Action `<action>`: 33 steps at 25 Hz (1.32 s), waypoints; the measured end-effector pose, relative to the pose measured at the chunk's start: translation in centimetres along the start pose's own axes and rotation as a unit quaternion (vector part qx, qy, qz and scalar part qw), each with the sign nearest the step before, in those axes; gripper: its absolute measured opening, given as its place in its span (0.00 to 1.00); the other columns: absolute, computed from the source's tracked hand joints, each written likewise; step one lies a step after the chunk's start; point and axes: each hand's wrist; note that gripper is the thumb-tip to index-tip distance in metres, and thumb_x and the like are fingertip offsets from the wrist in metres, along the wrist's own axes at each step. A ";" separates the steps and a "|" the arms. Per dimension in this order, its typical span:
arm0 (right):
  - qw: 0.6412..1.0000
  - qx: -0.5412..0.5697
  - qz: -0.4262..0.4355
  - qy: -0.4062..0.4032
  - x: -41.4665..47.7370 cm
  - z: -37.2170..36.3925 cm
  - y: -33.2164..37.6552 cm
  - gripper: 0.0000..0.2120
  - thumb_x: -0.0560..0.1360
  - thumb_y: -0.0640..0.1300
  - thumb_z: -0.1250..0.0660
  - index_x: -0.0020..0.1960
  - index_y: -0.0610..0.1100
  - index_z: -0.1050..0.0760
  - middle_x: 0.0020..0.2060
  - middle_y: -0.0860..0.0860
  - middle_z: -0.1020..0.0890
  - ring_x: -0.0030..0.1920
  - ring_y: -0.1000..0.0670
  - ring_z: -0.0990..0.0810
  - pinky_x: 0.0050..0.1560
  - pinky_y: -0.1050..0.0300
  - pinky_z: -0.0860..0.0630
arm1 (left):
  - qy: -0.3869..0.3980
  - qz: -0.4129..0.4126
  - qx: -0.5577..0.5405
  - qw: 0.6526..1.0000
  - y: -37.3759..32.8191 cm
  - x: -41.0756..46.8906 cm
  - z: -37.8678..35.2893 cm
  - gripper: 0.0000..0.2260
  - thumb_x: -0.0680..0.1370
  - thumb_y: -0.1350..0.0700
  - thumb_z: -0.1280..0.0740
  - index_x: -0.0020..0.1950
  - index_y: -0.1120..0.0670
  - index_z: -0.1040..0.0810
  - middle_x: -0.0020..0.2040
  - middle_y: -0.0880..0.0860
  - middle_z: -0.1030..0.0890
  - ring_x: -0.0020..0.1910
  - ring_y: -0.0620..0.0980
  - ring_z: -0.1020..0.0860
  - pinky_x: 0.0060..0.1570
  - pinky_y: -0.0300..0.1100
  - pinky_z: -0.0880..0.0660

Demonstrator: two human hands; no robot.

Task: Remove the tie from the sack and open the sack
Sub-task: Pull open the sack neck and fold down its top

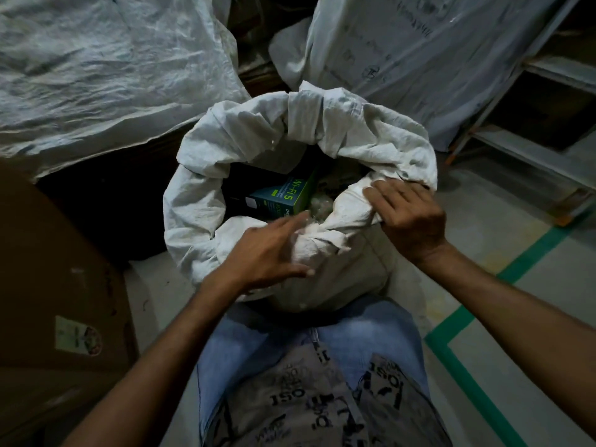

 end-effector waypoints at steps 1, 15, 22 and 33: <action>1.000 0.003 -0.006 0.007 -0.1 0.1 1.0 0.08 0.81 0.38 0.33 0.58 0.43 0.17 0.55 0.45 0.14 0.56 0.42 0.15 0.52 0.49 0.21 | 0.011 0.031 0.042 0.999 0.8 -0.6 -0.4 0.41 0.71 0.38 0.25 0.81 0.45 0.38 0.70 0.51 0.22 0.67 0.56 0.23 0.58 0.51 0.27; 0.870 0.256 0.102 0.409 8.1 1.9 8.7 0.16 0.67 0.57 0.29 0.53 0.54 0.20 0.42 0.50 0.15 0.46 0.44 0.16 0.41 0.51 0.24 | -0.246 -0.021 0.086 0.965 0.9 -4.8 -3.6 0.08 0.73 0.58 0.28 0.51 0.55 0.20 0.48 0.53 0.20 0.43 0.57 0.21 0.39 0.51 0.26; 0.959 0.154 0.189 0.145 1.7 2.0 8.7 0.10 0.79 0.35 0.34 0.41 0.44 0.22 0.35 0.47 0.18 0.38 0.44 0.22 0.37 0.49 0.28 | 0.141 -0.049 0.122 0.981 7.7 -3.9 3.6 0.51 0.63 0.31 0.23 0.81 0.39 0.43 0.80 0.42 0.37 0.79 0.48 0.37 0.71 0.52 0.35; 0.834 0.292 -0.002 0.469 9.3 2.4 13.6 0.33 0.69 0.73 0.33 0.56 0.45 0.27 0.57 0.46 0.21 0.56 0.42 0.20 0.51 0.49 0.26 | -0.284 -0.005 0.250 0.926 11.0 -8.2 -0.8 0.05 0.73 0.59 0.31 0.47 0.51 0.19 0.42 0.52 0.18 0.39 0.55 0.19 0.29 0.48 0.28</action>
Point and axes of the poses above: each hand's wrist, its own x-axis towards the middle knuckle, its own z-axis out of the back of the hand, y = z × x
